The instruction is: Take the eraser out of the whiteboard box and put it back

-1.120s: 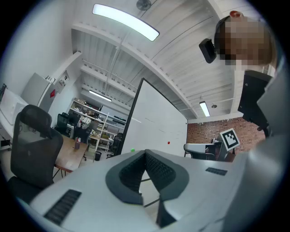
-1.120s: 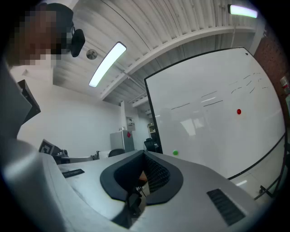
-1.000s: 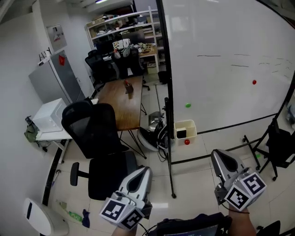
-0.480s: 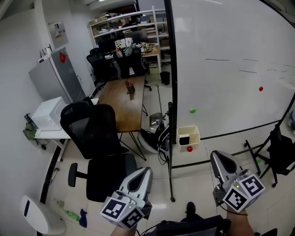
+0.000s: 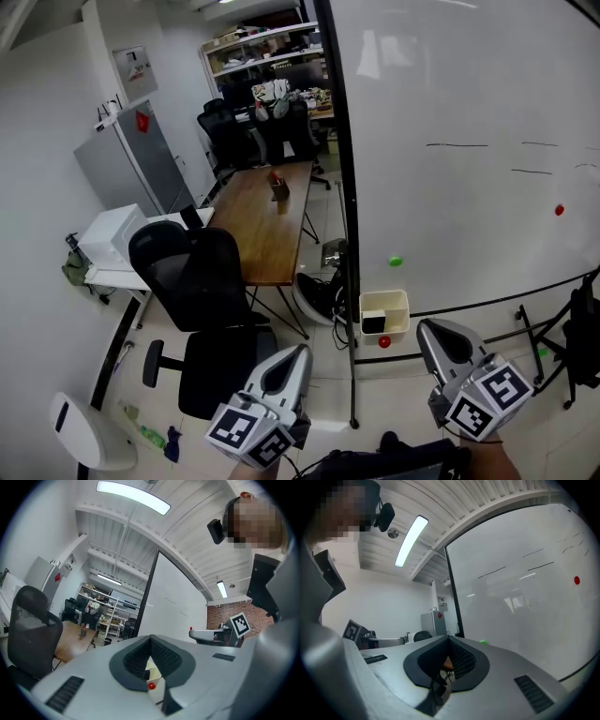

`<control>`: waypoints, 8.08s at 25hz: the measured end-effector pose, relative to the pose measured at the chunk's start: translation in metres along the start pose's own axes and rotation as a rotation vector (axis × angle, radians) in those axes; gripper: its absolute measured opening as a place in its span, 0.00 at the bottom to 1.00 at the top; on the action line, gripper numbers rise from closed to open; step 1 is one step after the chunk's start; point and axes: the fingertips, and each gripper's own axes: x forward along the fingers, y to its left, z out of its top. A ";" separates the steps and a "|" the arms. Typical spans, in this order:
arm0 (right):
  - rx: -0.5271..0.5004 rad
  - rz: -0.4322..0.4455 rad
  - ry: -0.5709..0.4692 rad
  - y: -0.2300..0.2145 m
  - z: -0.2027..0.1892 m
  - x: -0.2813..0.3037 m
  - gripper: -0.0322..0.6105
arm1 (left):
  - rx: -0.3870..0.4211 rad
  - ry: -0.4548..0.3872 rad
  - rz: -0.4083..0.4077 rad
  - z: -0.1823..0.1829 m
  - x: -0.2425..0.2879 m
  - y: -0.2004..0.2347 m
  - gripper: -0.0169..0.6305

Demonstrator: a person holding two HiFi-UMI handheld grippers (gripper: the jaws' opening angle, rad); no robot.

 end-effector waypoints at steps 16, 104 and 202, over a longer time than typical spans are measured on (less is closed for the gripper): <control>0.027 -0.030 0.034 -0.088 -0.011 0.090 0.09 | -0.002 0.076 -0.071 -0.006 0.128 0.055 0.07; 0.273 -0.476 0.350 -0.114 -0.236 0.212 0.51 | -0.123 0.371 -0.086 -0.154 0.160 0.217 0.07; 0.094 -0.374 0.008 -0.154 -0.112 0.204 0.48 | -0.058 0.197 -0.130 -0.060 0.192 0.169 0.06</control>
